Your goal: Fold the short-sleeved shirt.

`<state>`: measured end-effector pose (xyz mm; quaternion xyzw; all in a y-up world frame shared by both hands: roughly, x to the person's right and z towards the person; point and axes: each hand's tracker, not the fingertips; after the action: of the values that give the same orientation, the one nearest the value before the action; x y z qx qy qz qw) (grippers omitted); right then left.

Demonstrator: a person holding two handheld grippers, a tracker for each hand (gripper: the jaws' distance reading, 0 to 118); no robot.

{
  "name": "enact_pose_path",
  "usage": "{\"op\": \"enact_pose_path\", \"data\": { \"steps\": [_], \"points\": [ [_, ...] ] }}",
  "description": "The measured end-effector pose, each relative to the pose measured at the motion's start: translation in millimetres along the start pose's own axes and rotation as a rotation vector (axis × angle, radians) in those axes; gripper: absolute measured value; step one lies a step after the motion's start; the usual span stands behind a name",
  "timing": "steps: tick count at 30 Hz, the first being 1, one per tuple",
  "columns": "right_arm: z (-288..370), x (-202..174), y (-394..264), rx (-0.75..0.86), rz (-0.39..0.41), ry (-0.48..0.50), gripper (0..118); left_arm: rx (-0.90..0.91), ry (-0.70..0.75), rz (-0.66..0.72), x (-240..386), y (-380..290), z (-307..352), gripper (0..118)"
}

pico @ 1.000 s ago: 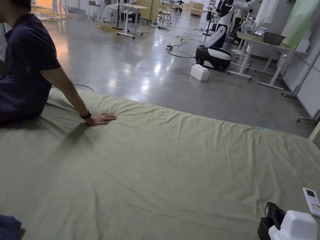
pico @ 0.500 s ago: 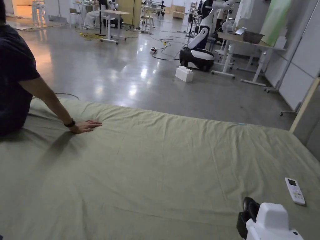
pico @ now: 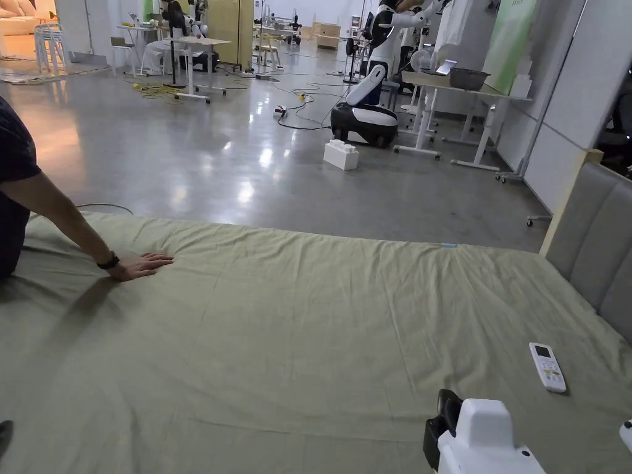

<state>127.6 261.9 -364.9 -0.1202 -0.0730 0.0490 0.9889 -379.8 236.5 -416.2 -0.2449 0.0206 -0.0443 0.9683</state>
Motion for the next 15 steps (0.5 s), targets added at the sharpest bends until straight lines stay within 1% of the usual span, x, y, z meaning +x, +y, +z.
{"op": "enact_pose_path", "data": {
  "steps": [3, 6, 8, 9, 10, 11, 12, 13, 15],
  "points": [
    [-3, -3, -3, 0.002, 0.005, 0.003, 0, 0.086, -0.056, -0.001, 54, 1, 4, 70],
    [-5, -6, -5, 0.010, 0.007, 0.003, 0, 0.141, -0.073, -0.004, 99, 5, 5, 70],
    [-5, -7, -6, 0.023, 0.004, -0.005, 0, 0.205, -0.085, 0.009, 119, 5, 5, 68],
    [-6, -8, -7, 0.027, 0.003, -0.006, 0, 0.228, -0.090, 0.020, 130, 6, 6, 65],
    [-6, -8, -7, 0.030, -0.001, -0.006, 0, 0.225, -0.084, 0.033, 144, 6, 12, 56],
    [-6, -9, -8, 0.035, -0.005, -0.007, 0, 0.228, -0.092, 0.043, 151, 6, 13, 44],
    [-6, -9, -8, 0.040, -0.006, -0.007, 0, 0.228, -0.095, 0.055, 157, 7, 12, 31],
    [-5, -10, -8, 0.045, -0.008, -0.007, 0, 0.240, -0.094, 0.059, 161, 7, 11, 14],
    [-4, -12, -8, 0.051, -0.010, -0.005, 0, 0.251, -0.078, 0.059, 175, 11, 19, 8]
  ]
}}
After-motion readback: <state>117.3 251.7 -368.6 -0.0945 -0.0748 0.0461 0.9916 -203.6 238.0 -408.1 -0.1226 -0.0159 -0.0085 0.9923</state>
